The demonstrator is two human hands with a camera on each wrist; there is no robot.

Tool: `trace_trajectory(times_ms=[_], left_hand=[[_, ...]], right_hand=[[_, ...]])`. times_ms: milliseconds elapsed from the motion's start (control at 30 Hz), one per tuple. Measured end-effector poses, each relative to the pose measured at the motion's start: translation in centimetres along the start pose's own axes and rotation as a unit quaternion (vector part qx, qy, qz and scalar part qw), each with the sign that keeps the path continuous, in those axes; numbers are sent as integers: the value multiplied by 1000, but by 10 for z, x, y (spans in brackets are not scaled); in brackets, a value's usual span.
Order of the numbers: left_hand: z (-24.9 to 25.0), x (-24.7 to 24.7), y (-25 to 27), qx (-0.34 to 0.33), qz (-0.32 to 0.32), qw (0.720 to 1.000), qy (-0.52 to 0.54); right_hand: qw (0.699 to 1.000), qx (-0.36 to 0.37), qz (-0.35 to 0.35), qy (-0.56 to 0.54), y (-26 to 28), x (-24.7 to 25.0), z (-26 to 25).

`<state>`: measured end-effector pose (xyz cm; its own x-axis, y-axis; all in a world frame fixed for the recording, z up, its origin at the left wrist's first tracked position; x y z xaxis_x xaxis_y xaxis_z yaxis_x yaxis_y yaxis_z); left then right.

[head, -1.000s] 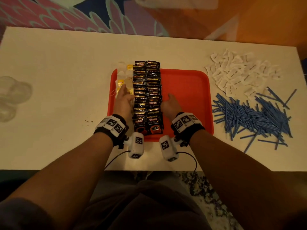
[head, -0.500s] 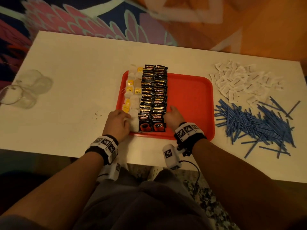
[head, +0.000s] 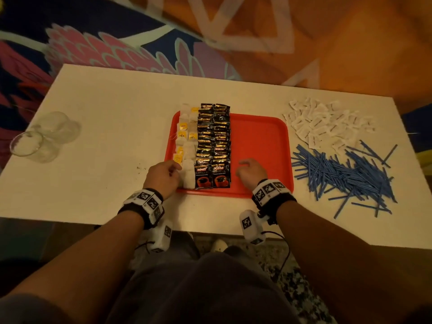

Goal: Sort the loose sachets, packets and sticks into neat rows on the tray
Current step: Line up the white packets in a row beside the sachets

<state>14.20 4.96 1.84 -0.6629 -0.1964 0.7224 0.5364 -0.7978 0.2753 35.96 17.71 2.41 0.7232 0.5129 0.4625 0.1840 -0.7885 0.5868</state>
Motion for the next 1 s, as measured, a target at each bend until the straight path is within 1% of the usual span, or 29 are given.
trace_trajectory(times_ms=[100,200,300,467,533,633,733,833,933,1000], left_hand=[[5,5,-11,-11,-36,999,-15],[14,5,-18,-40,-83,994,-52],[32,0,-25,-85,-130,985,-70],[77,-27,-34,-149,-152,972,-101],[97,-45,-38,-181,-162,961,-131],[131,-81,-47,-238,-174,937,-189],[175,-121,-61,-273,-177,920,-219],[222,-162,-75,-281,-182,909,-248],[265,-205,-89,-299,-180,893,-285],[289,-229,-99,-300,-182,889,-294]], right_hand=[[999,27,24,18,10,7,-4],[999,14,50,15,21,13,-3],[997,6,80,10,25,19,4],[992,4,119,30,31,39,22],[991,-4,133,33,30,51,33],[988,-23,149,41,24,73,54],[988,-24,146,32,12,99,75],[990,-16,141,5,-3,129,93],[992,-30,119,-21,-18,161,105],[993,-33,105,-37,-29,178,112]])
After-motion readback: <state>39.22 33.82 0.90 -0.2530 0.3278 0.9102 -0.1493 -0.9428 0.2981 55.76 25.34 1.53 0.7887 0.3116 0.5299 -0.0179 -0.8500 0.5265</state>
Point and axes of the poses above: each hand's wrist, its own y-axis away from the middle knuckle, its own x-axis out of the back of the hand, z = x × y, the point moved 1 cm from there along -y, towards the middle knuckle, and after that the axes turned 3 degrees about -y, right-handed, at the moved point
